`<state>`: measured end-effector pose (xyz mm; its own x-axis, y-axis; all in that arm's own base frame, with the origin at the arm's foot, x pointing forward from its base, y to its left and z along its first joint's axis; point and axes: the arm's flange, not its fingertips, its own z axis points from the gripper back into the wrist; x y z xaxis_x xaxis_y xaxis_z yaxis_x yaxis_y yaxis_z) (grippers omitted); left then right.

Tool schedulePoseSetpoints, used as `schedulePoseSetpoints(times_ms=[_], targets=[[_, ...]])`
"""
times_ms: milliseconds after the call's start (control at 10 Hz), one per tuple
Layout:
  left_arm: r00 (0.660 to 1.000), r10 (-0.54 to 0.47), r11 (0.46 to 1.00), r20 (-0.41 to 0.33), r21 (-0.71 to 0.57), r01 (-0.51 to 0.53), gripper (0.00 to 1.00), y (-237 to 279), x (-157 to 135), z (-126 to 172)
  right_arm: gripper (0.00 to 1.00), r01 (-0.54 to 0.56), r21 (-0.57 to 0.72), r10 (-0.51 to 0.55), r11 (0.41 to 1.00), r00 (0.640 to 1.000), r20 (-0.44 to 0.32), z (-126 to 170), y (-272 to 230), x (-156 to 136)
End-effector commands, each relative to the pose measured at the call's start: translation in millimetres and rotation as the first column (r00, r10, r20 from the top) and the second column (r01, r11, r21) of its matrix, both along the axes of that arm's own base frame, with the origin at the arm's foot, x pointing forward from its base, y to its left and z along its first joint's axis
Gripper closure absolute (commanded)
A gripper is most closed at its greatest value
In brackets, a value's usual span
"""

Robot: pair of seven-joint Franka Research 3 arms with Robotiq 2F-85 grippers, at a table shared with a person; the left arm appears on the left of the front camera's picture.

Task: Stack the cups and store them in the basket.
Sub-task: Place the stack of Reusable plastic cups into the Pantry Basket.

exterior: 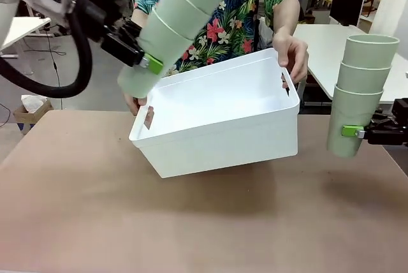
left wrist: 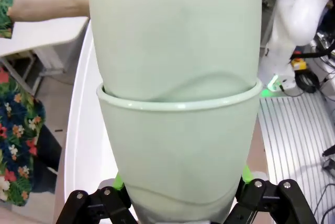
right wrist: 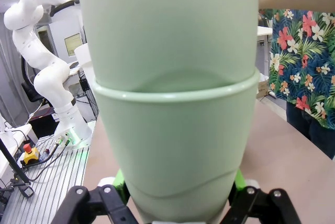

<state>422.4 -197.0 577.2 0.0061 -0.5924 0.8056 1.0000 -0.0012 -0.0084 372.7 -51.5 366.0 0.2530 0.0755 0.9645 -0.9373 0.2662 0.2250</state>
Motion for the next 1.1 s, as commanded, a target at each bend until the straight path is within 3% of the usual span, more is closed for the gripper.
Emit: schedulePoseSetpoints(times_ms=[0,500,1000], targets=[[1.000,0.026,0.997,-0.007,0.067,-0.025,0.14,-19.6,15.4,-3.1,0.15,-0.002,0.002,0.002,1.000,1.000,0.010,4.3,0.9,0.6],[0.998,0.054,0.982,-0.043,0.184,-0.046,0.14,-62.2,43.3,-52.3,0.15,-0.002,0.002,0.002,1.000,1.000,0.010,4.3,0.9,0.6],[0.997,0.067,0.940,-0.038,0.337,-0.051,0.14,-95.2,49.2,-101.0,0.15,-0.002,0.002,0.002,1.000,1.000,0.010,4.3,0.9,0.6]])
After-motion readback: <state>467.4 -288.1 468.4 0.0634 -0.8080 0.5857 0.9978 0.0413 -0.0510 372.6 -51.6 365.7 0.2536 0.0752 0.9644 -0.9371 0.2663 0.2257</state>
